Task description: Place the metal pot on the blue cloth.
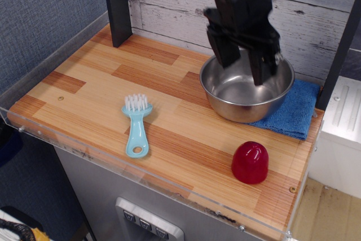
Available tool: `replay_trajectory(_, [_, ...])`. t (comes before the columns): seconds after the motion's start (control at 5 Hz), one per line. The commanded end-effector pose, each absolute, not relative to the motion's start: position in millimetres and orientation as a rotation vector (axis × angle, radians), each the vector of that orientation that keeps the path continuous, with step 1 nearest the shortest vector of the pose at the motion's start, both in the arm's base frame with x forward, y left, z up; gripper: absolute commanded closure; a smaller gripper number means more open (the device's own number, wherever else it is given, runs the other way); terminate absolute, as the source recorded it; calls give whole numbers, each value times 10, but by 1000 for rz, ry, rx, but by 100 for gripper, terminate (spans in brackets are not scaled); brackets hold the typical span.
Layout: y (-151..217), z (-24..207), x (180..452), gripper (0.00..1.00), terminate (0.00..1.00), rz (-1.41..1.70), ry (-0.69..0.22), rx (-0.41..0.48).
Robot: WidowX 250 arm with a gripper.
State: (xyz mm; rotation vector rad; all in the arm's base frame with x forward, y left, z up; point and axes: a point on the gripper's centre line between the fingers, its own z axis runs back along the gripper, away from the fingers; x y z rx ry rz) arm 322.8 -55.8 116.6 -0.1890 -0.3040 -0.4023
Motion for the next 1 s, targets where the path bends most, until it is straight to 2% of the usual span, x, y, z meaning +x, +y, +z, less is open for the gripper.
replay_trajectory(0.0, [-203, 1909, 3003, 0, 0, -263, -404, -181])
replay_trajectory(0.4, [116, 2152, 2850, 0, 0, -121, -442, -177])
replay_trajectory(0.6, [116, 2152, 2850, 0, 0, -121, -442, -177])
replay_trajectory(0.8, [116, 2152, 2850, 0, 100, -121, -442, -177])
